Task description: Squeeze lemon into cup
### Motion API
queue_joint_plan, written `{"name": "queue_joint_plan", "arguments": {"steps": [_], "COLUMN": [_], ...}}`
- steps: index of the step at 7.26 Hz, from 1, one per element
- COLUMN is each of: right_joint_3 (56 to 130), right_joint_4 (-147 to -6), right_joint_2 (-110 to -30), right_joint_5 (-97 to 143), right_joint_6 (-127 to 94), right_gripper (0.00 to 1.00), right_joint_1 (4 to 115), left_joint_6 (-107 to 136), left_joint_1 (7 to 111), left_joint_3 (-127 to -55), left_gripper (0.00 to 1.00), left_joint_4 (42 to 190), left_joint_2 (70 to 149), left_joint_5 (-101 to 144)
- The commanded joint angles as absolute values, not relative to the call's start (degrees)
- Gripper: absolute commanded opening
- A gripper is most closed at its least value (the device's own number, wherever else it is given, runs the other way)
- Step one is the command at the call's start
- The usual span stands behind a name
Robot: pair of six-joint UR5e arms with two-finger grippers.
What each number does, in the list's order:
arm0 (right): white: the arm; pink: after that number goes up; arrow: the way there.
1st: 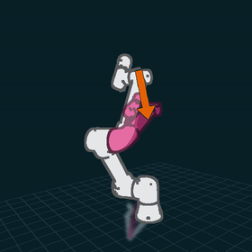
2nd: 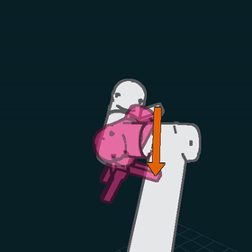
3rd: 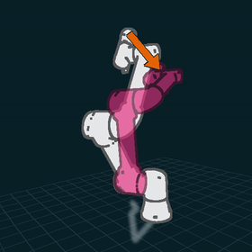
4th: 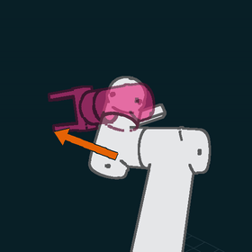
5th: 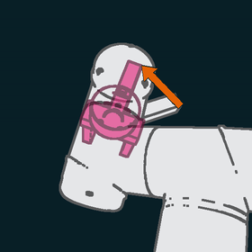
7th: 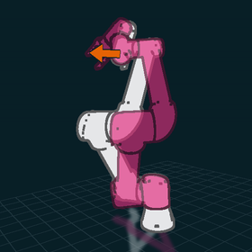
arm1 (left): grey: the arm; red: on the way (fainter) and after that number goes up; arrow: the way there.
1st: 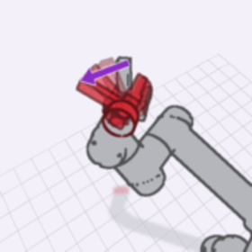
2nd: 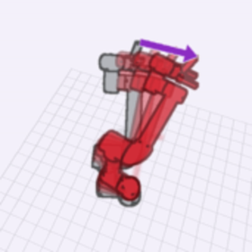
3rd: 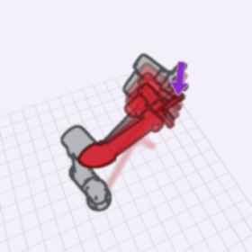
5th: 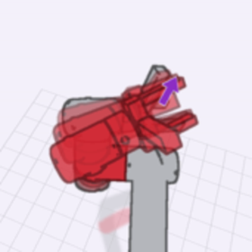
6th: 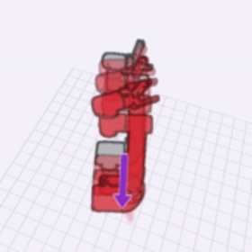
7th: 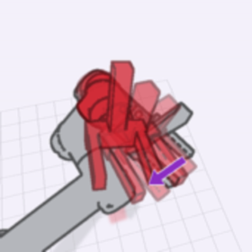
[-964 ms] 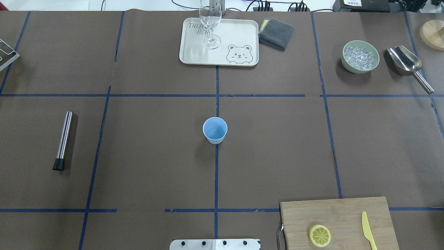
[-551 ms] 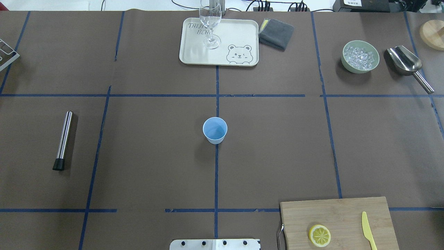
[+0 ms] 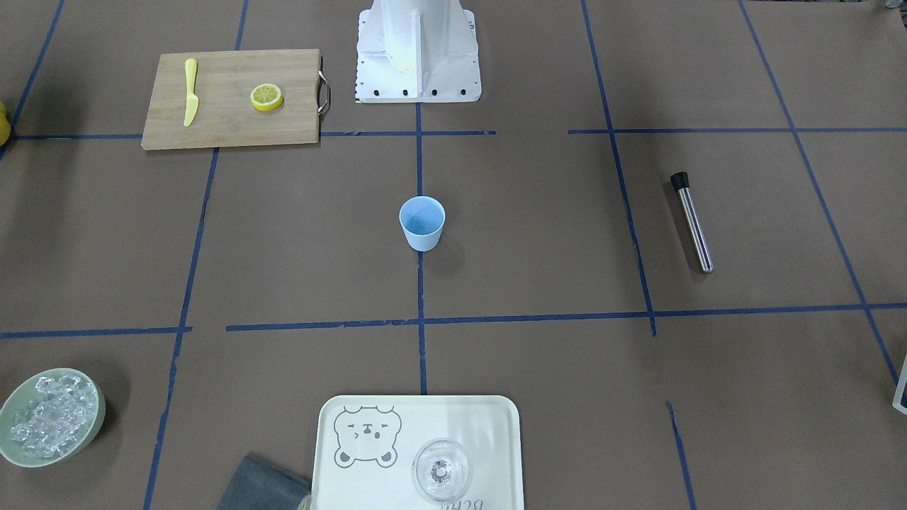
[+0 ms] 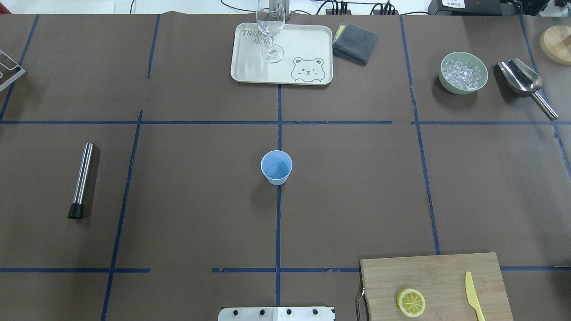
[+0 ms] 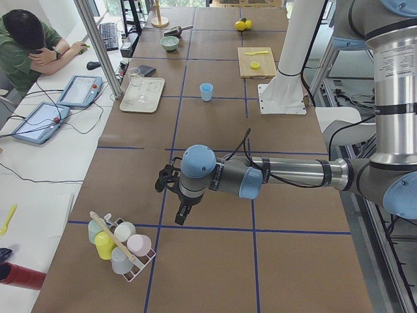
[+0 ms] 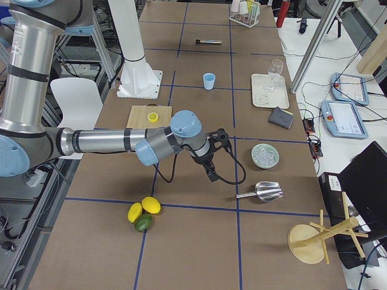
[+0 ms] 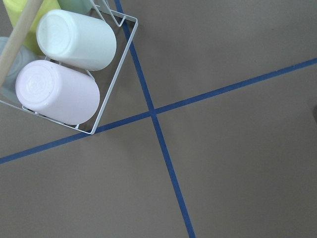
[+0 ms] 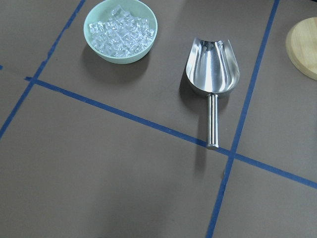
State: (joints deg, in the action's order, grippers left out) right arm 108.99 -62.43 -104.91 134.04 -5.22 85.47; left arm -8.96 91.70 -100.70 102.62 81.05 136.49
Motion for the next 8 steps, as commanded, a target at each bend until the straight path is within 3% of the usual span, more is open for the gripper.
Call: {"name": "queue_joint_plan", "arguments": {"steps": [1,3,5,8], "right_joint_3": [110.21,115.37,123.1,138.57], "right_joint_4": [-56.64,-56.42,-57.13,-78.42], "right_joint_2": [-103.81,-102.83,-103.01,-102.83], "right_joint_5": [134.38,133.6,130.36,107.84], "right_joint_6": [-10.71,-21.03,-34.65,-46.73], "right_gripper": [1.0,1.0,1.0,1.0], "right_joint_1": [78.97,72.99,59.84,35.75], "left_joint_6": [-8.96,-8.96,-8.96,-8.96], "left_joint_1": [91.67,91.76,91.67,91.67], "left_joint_3": [-100.63,-100.72,-100.72,-101.07], "left_gripper": [1.0,1.0,1.0,1.0], "left_joint_4": [102.74,102.74,102.74,102.74], "left_joint_2": [80.95,80.95,80.95,80.95], "left_joint_5": [136.49,136.58,136.58,136.49]}}
